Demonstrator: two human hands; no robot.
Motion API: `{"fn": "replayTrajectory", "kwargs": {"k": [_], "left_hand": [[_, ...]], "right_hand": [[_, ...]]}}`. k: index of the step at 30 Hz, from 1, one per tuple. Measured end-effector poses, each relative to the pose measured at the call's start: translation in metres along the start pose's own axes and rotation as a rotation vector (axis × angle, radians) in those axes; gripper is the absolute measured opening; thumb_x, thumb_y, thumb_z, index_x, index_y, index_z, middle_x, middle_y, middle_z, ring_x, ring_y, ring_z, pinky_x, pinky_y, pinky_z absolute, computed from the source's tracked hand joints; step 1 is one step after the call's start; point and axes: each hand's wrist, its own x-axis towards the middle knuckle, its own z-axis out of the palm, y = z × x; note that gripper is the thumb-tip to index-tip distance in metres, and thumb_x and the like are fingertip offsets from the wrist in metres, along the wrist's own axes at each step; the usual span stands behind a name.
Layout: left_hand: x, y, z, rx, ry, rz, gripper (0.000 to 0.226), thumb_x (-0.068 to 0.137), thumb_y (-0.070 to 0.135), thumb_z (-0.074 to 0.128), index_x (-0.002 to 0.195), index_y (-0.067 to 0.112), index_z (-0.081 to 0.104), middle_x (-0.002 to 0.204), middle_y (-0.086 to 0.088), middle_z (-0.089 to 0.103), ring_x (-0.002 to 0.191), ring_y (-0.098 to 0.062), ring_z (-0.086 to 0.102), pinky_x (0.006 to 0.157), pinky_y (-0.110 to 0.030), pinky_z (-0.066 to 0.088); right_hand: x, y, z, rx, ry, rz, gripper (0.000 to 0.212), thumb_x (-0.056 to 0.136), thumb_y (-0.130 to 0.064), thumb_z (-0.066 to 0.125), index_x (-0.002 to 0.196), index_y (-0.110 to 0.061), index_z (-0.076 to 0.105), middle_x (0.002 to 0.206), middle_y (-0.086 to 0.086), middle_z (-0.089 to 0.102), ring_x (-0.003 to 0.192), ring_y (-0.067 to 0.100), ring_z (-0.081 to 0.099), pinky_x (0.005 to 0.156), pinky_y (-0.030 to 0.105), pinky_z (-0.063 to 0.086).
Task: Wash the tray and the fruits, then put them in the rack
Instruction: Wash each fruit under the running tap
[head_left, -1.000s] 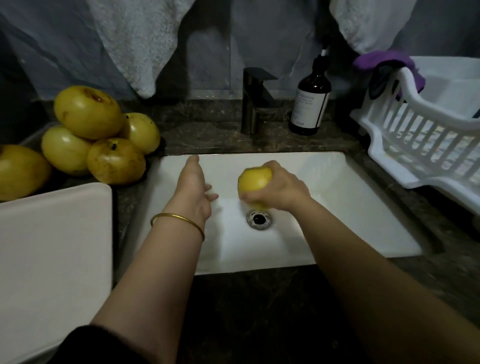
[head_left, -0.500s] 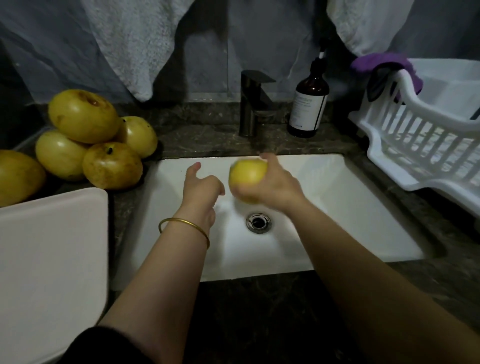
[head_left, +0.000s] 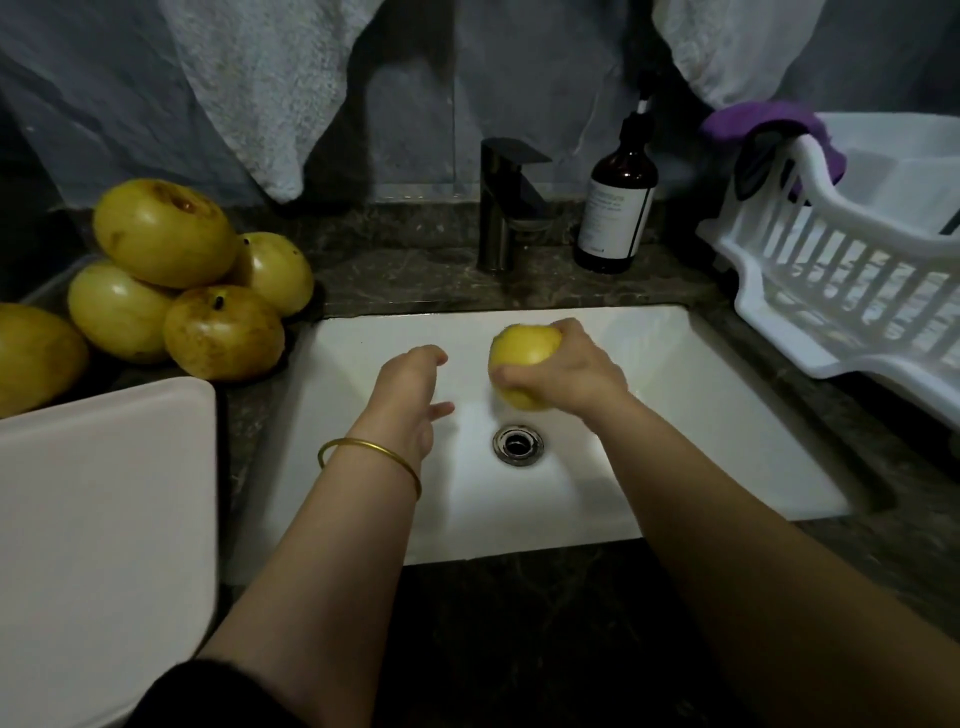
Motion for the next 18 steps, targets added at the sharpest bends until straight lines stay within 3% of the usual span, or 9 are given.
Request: {"fn": "replayTrajectory", "kwargs": {"k": [4,7,8,9,11,12,14,16,18], "left_hand": [[-0.003,0.001,0.0,-0.035,-0.021,-0.006,0.024,0.096,0.013,0.047,0.119,0.016,0.044,0.145,-0.012,0.036,0.085,-0.027,0.066,0.073,-0.024,0.039],[0.0,0.002,0.0,-0.008,0.001,0.006,0.038,0.092,0.002,0.048,0.129,0.011,0.048,0.123,-0.014,0.053,0.053,-0.014,0.058,0.051,-0.018,0.044],[0.001,0.002,0.0,0.019,0.011,0.036,0.048,0.09,-0.005,0.047,0.135,0.011,0.045,0.114,-0.014,0.056,0.053,-0.014,0.058,0.047,-0.017,0.044],[0.001,0.001,-0.001,0.038,0.002,0.066,0.057,0.087,-0.01,0.046,0.139,0.013,0.041,0.113,-0.014,0.056,0.066,-0.016,0.06,0.047,-0.016,0.046],[0.002,-0.002,-0.002,0.088,-0.047,0.1,0.071,0.084,-0.011,0.048,0.145,0.021,0.032,0.131,-0.014,0.048,0.106,-0.027,0.054,0.071,-0.02,0.045],[0.001,-0.003,-0.002,0.12,-0.07,0.098,0.073,0.084,-0.008,0.05,0.147,0.024,0.029,0.141,-0.013,0.04,0.122,-0.03,0.045,0.084,-0.028,0.039],[0.0,-0.001,0.001,0.149,-0.1,0.064,0.067,0.088,-0.001,0.053,0.147,0.02,0.03,0.148,-0.011,0.033,0.133,-0.032,0.035,0.092,-0.037,0.031],[-0.002,0.001,0.002,0.157,-0.076,0.027,0.054,0.092,0.005,0.052,0.143,0.01,0.035,0.147,-0.011,0.035,0.131,-0.033,0.038,0.094,-0.039,0.033],[-0.007,0.003,0.001,0.123,-0.048,0.014,0.045,0.093,0.008,0.051,0.138,0.006,0.041,0.144,-0.011,0.038,0.127,-0.032,0.044,0.088,-0.036,0.033]], "right_hand": [[0.002,-0.003,-0.006,0.661,-0.155,0.079,0.073,0.072,-0.056,0.072,0.13,-0.026,0.04,0.123,0.002,0.056,0.103,0.025,0.063,0.073,0.031,0.05],[0.003,-0.005,-0.009,1.028,-0.346,0.158,0.064,0.076,-0.061,0.064,0.127,-0.029,0.041,0.121,0.004,0.061,0.09,0.026,0.071,0.088,0.04,0.045],[0.003,-0.005,-0.008,0.974,-0.312,0.15,0.067,0.074,-0.062,0.065,0.128,-0.03,0.041,0.122,0.002,0.061,0.094,0.026,0.069,0.092,0.044,0.043],[0.006,-0.002,-0.006,0.691,-0.228,0.07,0.073,0.072,-0.062,0.068,0.13,-0.029,0.039,0.122,-0.001,0.058,0.1,0.025,0.064,0.094,0.044,0.042],[0.007,0.002,0.001,0.057,-0.05,-0.033,0.082,0.066,-0.062,0.072,0.131,-0.028,0.034,0.116,-0.004,0.052,0.108,0.025,0.054,0.097,0.044,0.042],[0.006,0.002,0.004,0.044,-0.056,-0.045,0.085,0.063,-0.061,0.074,0.13,-0.028,0.034,0.117,-0.002,0.052,0.109,0.026,0.053,0.097,0.044,0.043],[0.006,0.001,0.003,0.349,-0.123,-0.015,0.085,0.06,-0.061,0.075,0.128,-0.026,0.038,0.121,0.002,0.054,0.108,0.026,0.056,0.09,0.039,0.05],[0.003,-0.003,0.001,0.623,-0.22,0.017,0.076,0.069,-0.06,0.071,0.129,-0.025,0.041,0.122,0.003,0.058,0.1,0.024,0.064,0.078,0.03,0.052],[0.001,-0.003,-0.003,0.753,-0.393,0.071,0.066,0.076,-0.06,0.065,0.129,-0.027,0.043,0.122,0.005,0.061,0.09,0.024,0.071,0.089,0.038,0.048]]}}
